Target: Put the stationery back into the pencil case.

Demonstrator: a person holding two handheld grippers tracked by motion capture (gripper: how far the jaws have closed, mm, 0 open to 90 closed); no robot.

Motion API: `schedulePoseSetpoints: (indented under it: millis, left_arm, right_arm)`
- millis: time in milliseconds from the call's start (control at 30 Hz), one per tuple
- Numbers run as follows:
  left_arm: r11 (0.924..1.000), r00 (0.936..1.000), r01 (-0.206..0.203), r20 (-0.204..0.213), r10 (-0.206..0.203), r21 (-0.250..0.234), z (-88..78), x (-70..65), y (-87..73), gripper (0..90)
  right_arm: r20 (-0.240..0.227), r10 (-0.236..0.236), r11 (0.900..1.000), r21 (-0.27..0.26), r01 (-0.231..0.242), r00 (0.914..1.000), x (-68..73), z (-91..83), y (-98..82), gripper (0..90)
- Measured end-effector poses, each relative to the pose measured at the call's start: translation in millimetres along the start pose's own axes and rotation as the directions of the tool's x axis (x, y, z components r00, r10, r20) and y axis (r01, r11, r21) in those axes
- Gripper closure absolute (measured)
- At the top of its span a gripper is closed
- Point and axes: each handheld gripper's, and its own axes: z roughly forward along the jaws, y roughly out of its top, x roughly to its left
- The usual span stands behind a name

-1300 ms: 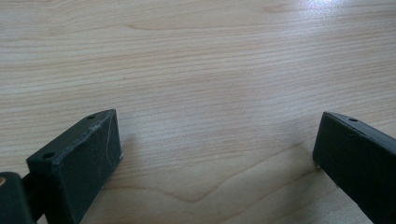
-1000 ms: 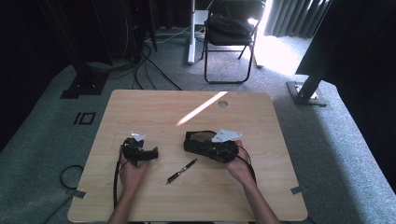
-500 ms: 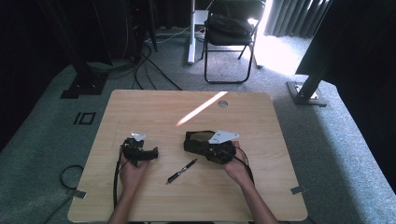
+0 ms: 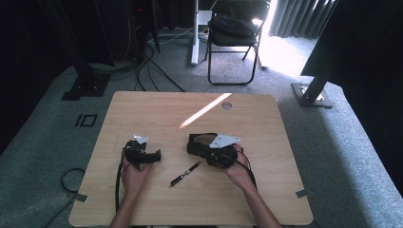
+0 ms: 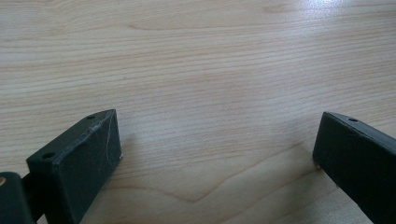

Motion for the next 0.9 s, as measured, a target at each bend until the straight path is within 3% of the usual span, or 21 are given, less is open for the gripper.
schedulePoseSetpoints:
  millis: [900]
  left_arm:
    - [1.0000, 1.0000, 0.000, 0.000, 0.000, 0.000, 0.0, 0.0, 0.0, 1.3]
  right_arm:
    - [-0.035, -0.027, 0.999, 0.020, 0.028, 0.9990, 12.1, 11.5, -2.0, 65.8]
